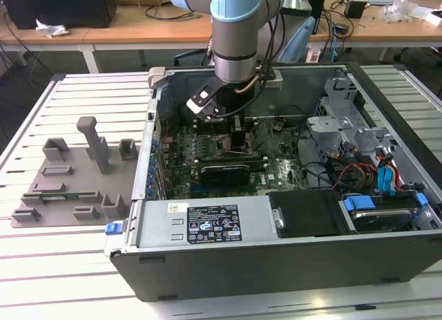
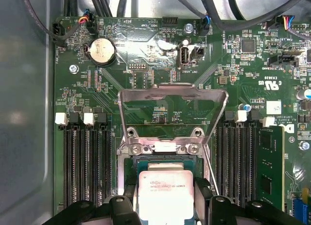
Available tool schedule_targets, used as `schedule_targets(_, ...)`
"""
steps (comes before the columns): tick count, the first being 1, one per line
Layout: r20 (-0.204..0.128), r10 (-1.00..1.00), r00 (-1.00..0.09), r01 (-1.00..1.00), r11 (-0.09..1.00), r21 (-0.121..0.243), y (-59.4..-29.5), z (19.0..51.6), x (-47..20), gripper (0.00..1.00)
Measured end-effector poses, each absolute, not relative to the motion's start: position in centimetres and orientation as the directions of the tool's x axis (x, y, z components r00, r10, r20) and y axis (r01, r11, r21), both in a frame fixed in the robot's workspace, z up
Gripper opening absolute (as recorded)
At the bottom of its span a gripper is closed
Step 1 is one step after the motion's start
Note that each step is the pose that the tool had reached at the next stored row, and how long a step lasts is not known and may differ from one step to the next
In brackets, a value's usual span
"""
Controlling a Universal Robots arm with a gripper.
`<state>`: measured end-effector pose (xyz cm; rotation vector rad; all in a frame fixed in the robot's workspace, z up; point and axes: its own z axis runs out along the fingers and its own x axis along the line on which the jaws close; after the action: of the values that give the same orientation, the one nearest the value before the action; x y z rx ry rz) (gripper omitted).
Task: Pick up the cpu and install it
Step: 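Place the cpu into insertion slot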
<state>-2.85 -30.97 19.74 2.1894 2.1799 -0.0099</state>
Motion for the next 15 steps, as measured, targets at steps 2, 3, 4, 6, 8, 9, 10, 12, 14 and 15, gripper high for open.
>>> schedule_targets(2,-0.041,0.999,0.005,0.999,-0.004,0.032,-30.97,19.73,-2.85,0.55)
schedule_targets(3,-0.041,0.999,0.005,0.999,-0.004,0.032,-30.97,19.72,-2.84,0.55)
schedule_targets(4,-0.041,0.999,0.005,0.999,-0.004,0.032,-30.97,19.71,-2.83,0.55)
schedule_targets(6,-0.041,0.999,0.005,0.999,-0.004,0.032,-30.97,19.69,-2.80,0.55)
schedule_targets(8,-0.041,0.999,0.005,0.999,-0.004,0.032,-30.97,19.68,-2.78,0.55)
schedule_targets(9,-0.041,0.999,0.005,0.999,-0.004,0.032,-30.97,19.68,-2.78,0.55)
schedule_targets(10,-0.041,0.999,0.005,0.999,-0.004,0.032,-30.97,19.68,-2.78,0.55)
schedule_targets(12,-0.041,0.999,0.005,0.999,-0.004,0.033,-30.97,19.65,-2.65,0.55)
schedule_targets(14,-0.041,0.999,0.005,0.999,-0.004,0.032,-30.97,19.65,-2.65,0.62)
schedule_targets(15,-0.041,0.999,0.005,0.999,-0.004,0.032,-30.97,20.00,-2.65,0.62)
